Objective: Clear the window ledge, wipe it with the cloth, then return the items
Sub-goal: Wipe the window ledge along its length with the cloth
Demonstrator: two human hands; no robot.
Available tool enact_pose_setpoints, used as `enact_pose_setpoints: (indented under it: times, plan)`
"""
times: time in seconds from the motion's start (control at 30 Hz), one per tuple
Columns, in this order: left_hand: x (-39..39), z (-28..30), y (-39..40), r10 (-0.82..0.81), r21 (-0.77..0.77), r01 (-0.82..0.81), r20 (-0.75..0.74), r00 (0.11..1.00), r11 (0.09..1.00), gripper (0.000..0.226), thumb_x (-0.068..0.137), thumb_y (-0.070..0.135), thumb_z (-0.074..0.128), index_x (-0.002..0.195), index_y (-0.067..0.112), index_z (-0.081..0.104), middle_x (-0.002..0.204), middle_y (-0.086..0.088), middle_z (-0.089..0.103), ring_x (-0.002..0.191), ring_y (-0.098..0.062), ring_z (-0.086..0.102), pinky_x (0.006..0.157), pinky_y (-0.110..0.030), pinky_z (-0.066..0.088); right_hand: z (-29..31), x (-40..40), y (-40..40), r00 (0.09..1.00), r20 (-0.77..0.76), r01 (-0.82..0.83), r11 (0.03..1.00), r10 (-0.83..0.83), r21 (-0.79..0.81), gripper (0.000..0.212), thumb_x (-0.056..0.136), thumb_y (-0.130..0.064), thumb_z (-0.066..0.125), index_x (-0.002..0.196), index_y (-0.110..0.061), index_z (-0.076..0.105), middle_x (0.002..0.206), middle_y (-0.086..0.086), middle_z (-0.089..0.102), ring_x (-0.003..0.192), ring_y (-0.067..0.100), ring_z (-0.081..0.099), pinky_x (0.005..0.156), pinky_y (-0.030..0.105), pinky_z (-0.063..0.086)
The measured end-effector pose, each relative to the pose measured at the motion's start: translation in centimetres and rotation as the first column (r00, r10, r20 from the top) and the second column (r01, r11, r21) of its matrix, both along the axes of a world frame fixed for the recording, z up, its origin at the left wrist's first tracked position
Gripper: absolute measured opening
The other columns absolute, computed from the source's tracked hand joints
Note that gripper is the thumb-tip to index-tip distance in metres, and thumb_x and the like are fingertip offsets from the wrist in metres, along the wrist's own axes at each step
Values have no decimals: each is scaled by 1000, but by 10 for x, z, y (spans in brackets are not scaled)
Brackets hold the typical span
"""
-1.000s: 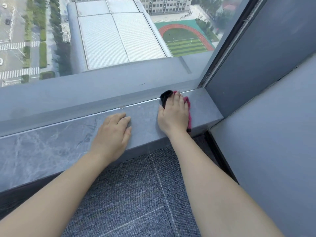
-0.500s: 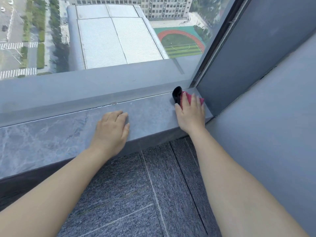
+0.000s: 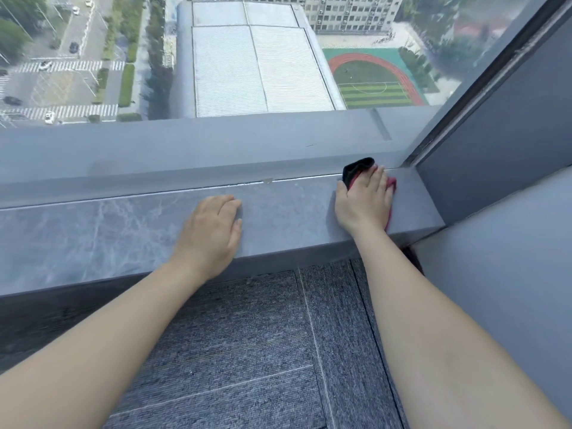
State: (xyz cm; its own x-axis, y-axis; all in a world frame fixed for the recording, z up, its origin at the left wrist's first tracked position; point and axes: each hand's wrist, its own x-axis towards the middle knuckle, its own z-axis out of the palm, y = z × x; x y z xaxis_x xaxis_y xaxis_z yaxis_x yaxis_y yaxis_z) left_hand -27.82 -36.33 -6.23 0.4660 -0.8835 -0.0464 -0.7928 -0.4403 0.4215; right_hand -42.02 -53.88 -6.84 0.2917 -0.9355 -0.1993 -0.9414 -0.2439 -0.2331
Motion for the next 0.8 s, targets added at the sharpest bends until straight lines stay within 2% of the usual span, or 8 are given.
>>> enact_pose_setpoints:
  times: [0.07,0.17,0.27,0.33,0.43,0.6,0.7,0.8]
  plan:
    - [6,2,9,27,19,-27,19,999,999,63,79,35,23,115,-5,54,126,-26,55,118,-43,47,103,-50,35,0,10,16,999,2,-52,999,52,11,69,97,-37,27,146,4,-1,157,21,-1,147,27,-2,119,38,-6]
    - [14,5,27,91,80,-93,28,995,992,60,79,31,27,127,0,45,140,-20,42,132,-38,32,111,-46,23,1,29,43,991,10,-130,991,130,17,69,97,-38,27,146,3,-1,157,21,-1,147,27,-3,119,38,-6]
    - [24,4,49,138,150,-144,50,989,978,48,92,28,31,135,7,36,149,-14,30,138,-34,20,114,-45,14,2,51,72,975,24,-220,975,219,19,69,97,-39,27,147,0,-1,158,20,-3,147,27,-4,119,37,-7]
    - [31,3,63,161,173,-167,47,986,971,46,94,23,35,137,9,32,151,-12,25,139,-33,16,114,-44,13,4,64,91,955,29,-297,954,296,28,68,97,-40,26,147,-3,-2,158,19,-4,147,26,-5,119,37,-7]
    - [37,3,79,161,165,-158,-1,987,974,46,94,20,33,138,6,28,152,-14,23,140,-32,16,116,-41,11,6,82,122,890,16,-456,889,456,49,69,97,-43,24,148,-7,-3,158,16,-6,147,23,-7,119,35,-8]
    - [37,8,105,199,63,-191,-157,967,979,43,93,6,32,136,2,32,150,-17,27,138,-30,22,115,-37,16,5,105,170,749,39,-662,748,661,42,74,94,-46,33,149,-10,-2,159,12,-4,148,21,-6,120,34,-8]
    - [40,11,128,235,27,-234,-183,954,972,43,91,-1,31,134,0,35,145,-16,34,135,-29,27,113,-35,20,6,106,187,679,75,-734,679,731,27,70,95,-36,38,149,-12,2,159,10,-2,148,19,-3,118,31,-7]
    - [43,14,149,286,-15,-295,-199,937,955,43,89,-4,30,131,1,39,141,-16,40,132,-28,33,110,-33,24,11,98,205,594,154,-802,597,790,25,65,92,-15,41,149,-14,9,160,6,6,148,15,3,116,23,-6]
